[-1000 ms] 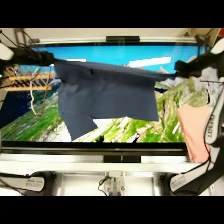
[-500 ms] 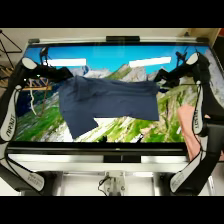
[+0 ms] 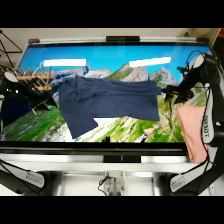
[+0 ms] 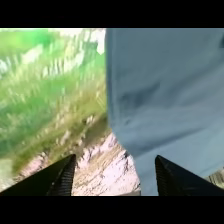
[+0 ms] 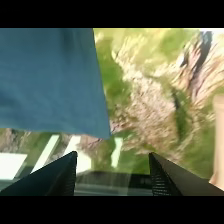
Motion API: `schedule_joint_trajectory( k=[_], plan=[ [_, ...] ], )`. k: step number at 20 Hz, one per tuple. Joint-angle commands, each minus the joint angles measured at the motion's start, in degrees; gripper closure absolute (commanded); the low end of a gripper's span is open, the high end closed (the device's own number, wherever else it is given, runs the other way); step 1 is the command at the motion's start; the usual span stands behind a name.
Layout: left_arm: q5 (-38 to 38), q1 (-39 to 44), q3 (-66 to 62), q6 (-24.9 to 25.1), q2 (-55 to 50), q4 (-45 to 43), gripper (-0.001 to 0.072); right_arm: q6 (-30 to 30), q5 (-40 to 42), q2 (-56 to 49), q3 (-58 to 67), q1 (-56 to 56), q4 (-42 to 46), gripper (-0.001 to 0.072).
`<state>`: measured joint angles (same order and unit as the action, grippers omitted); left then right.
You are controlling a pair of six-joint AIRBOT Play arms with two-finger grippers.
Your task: Fold the shirts.
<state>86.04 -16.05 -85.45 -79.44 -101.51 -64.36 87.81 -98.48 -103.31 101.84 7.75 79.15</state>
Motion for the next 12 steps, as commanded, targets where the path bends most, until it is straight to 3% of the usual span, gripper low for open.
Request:
schedule_joint_trajectory(
  k=[1,6,8,10,11,12],
  plan=[
    [-6.0,-0.7,9.4,3.3,1.6,5.1,0.0101,-0.1,1.3,2.7,-7.3,-0.1,-3.5,0.0160],
    [-13.5,2.3,13.2,3.0,1.6,6.3,0.0110,0.1,1.9,2.7,-8.4,-0.1,-3.7,0.0160],
    [-16.6,3.4,13.2,2.7,1.6,6.4,0.0348,0.3,2.0,2.7,-8.4,-0.1,-3.5,0.0159],
    [-17.7,4.3,13.2,2.7,1.6,6.4,0.0477,0.2,2.1,2.7,-9.8,-0.1,-2.0,0.0159],
    [-17.6,4.6,13.2,2.9,1.6,6.4,0.0616,0.2,2.3,2.7,-11.4,-0.1,-0.5,0.0159],
    [-17.4,4.7,13.2,3.8,1.7,6.4,0.0679,0.2,2.9,2.7,-13.2,-0.1,-0.3,0.0158]
  ],
)
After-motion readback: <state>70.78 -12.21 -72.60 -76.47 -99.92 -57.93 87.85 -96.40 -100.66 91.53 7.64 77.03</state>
